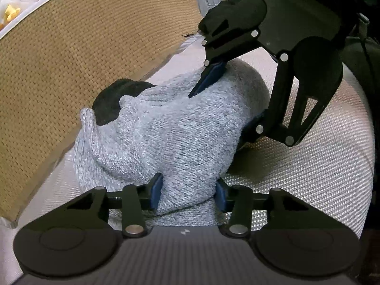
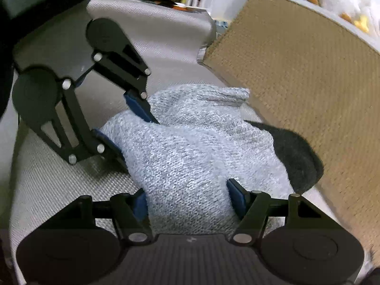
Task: Fold clothes
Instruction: 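Lift the grey bundle with the right gripper and carry it away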
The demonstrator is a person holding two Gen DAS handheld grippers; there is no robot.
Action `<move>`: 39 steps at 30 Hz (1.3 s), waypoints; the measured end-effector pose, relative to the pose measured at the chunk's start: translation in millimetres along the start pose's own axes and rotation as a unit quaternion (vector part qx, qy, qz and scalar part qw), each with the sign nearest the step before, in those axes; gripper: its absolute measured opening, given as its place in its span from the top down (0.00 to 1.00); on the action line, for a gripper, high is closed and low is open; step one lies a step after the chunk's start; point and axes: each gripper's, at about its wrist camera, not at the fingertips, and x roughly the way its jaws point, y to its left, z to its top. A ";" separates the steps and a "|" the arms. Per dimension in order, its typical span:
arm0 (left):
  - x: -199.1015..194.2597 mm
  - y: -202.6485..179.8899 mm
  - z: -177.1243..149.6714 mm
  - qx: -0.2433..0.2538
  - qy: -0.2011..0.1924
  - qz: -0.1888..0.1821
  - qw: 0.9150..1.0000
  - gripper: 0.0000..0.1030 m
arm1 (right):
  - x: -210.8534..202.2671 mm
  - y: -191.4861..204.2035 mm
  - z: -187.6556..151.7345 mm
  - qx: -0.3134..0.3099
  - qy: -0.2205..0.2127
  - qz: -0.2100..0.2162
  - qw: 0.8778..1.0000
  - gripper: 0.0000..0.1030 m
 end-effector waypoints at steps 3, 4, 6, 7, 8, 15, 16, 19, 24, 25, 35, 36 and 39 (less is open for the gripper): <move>2.9 -6.6 -2.3 0.022 0.013 0.015 1.000 0.49 | 7.2 17.1 -0.2 -0.079 0.009 -0.032 0.996 0.25; 3.4 -8.6 -3.3 0.028 0.017 0.019 0.999 0.47 | 9.5 20.8 0.2 -0.095 0.014 -0.037 0.995 0.24; 3.1 -7.5 -5.3 0.025 0.019 0.021 0.999 0.42 | 12.1 24.1 -1.8 -0.125 0.019 -0.043 0.991 0.22; 3.1 -5.3 -6.3 0.018 0.019 0.020 0.999 0.41 | 12.8 24.3 -3.8 -0.139 0.019 -0.044 0.989 0.22; 3.8 -4.0 -6.8 0.014 0.019 0.020 1.000 0.38 | 14.0 24.7 -5.5 -0.151 0.019 -0.045 0.987 0.21; 15.4 -14.3 -8.9 0.043 0.044 0.029 0.998 0.27 | 37.4 29.7 -11.8 -0.191 0.032 -0.069 0.979 0.10; 16.4 -15.1 -8.6 0.045 0.046 0.030 0.997 0.27 | 40.7 30.5 -12.7 -0.197 0.034 -0.072 0.977 0.09; 14.2 -12.5 -7.6 0.037 0.044 0.030 0.998 0.34 | 50.1 32.3 -15.2 -0.212 0.038 -0.081 0.973 0.11; 9.9 -12.0 -4.5 0.040 0.044 0.024 0.998 0.52 | 40.3 28.0 -14.1 -0.199 0.030 -0.074 0.977 0.31; 8.9 -12.4 -3.0 0.042 0.043 0.021 0.998 0.53 | 37.0 24.9 -13.5 -0.191 0.032 -0.068 0.979 0.31; -2.3 -11.5 9.9 0.071 0.060 -0.042 0.995 0.57 | -4.2 21.4 -6.2 -0.146 0.050 -0.014 0.988 0.34; -6.3 -13.1 15.0 0.082 0.066 -0.053 0.993 0.57 | -10.6 21.3 -4.2 -0.138 0.052 -0.004 0.989 0.34; -23.8 -14.7 29.5 0.107 0.075 -0.086 0.988 0.57 | -33.3 16.5 0.5 -0.106 0.057 0.029 0.992 0.34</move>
